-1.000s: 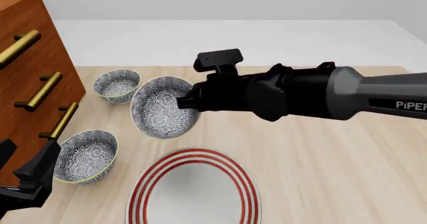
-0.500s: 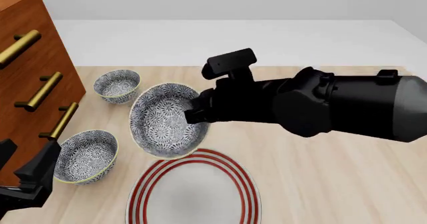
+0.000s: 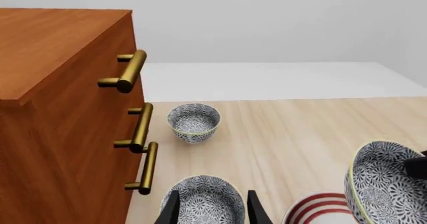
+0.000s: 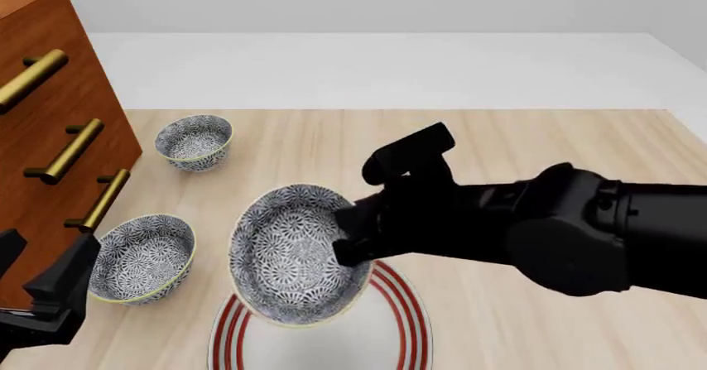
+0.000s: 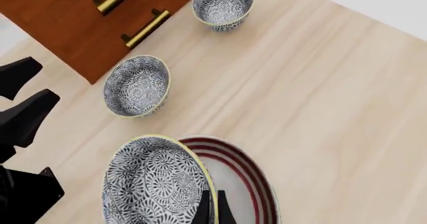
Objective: Pick up the bowl and put it in the middle on the plate.
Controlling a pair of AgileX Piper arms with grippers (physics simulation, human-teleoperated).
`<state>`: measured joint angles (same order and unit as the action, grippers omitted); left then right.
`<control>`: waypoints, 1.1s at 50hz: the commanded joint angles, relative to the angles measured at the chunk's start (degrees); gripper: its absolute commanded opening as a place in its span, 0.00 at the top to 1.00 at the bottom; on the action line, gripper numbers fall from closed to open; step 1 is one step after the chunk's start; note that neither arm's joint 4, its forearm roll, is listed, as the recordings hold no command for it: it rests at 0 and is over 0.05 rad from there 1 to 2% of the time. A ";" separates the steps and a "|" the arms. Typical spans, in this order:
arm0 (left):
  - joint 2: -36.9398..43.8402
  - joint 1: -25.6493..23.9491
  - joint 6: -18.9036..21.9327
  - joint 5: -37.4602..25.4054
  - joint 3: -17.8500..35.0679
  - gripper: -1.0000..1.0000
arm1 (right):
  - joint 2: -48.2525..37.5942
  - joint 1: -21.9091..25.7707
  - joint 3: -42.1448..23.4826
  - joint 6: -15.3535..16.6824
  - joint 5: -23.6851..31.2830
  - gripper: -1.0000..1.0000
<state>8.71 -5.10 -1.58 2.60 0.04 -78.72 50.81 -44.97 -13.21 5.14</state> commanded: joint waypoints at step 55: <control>0.74 -0.35 0.12 0.57 0.00 0.00 | -14.02 3.69 10.00 -3.14 -14.69 1.00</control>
<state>9.21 -5.43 -1.50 2.96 0.04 -90.61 53.90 -35.80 -15.51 -7.34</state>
